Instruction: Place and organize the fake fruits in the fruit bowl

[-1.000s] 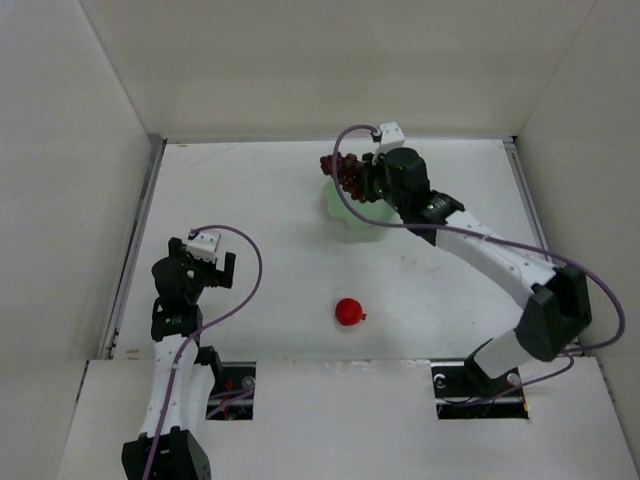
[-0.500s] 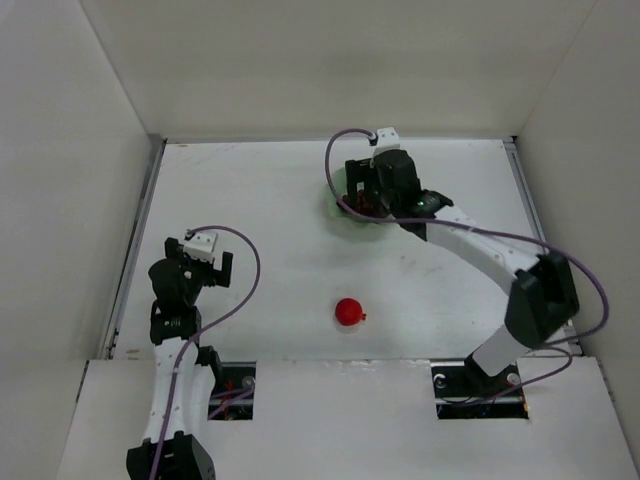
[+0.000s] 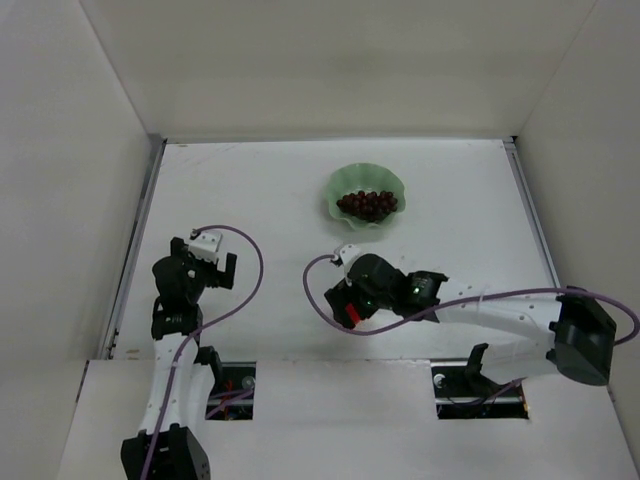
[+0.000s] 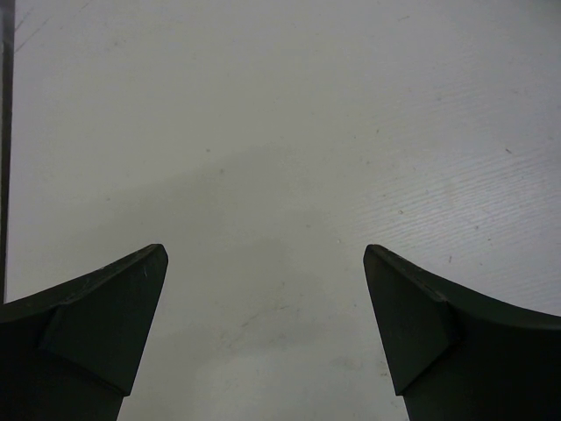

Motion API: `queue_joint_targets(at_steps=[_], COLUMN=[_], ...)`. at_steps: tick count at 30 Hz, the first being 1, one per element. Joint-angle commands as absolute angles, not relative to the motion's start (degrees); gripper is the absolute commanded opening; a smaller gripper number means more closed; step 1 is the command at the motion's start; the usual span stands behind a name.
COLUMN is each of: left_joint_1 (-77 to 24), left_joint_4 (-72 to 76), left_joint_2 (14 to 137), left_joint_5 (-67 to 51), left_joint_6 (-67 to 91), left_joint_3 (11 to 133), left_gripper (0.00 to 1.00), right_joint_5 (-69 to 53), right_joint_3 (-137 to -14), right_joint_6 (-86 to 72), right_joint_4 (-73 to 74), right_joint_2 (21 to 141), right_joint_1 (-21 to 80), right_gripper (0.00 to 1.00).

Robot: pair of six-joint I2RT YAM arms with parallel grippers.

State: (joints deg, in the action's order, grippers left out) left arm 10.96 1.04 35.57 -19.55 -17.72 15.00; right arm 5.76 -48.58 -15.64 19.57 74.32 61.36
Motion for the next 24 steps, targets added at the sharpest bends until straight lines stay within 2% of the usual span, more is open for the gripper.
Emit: queue_joint_targets(at_steps=[1,13,14,16,20,21,24], left_joint_1=[10.1,10.9,11.2,11.6,11.8,11.8,11.8], left_joint_4=[3.5,4.4,4.4,4.4,4.5,4.7,4.9], left_joint_2=[35.8,34.8,34.6,34.5,34.5,34.6,35.0], left_joint_5=[-20.7,-20.7,-20.7,-20.7,-20.7,-20.7,-20.7], left_joint_6=[-18.6,-18.5,-18.4,-18.2,-18.2,-18.2,-18.3], left_joint_3=[15.0,14.2,14.2,14.2,14.2,14.1,14.0], left_gripper=[1.0,1.0,1.0,1.0,1.0,1.0,1.0], right_joint_5=[5.0,6.6,6.6,6.6,7.3,7.6,7.8], right_joint_3=[-49.0,-46.7,-47.0,-47.6,-49.3,-50.3,-54.3], right_joint_6=[-21.4,-22.7,-22.7,-22.4,-21.7,-21.4,-19.8], right_joint_4=[19.4,12.3,12.0,11.8,12.8,13.4,13.4], right_joint_2=[74.0,86.8,86.9,86.5,84.4,83.3,80.2], right_joint_1=[62.5,60.0,59.7,59.1,58.1,57.9,55.1], right_gripper=[1.0,1.0,0.96,0.78,0.22,0.16,0.16])
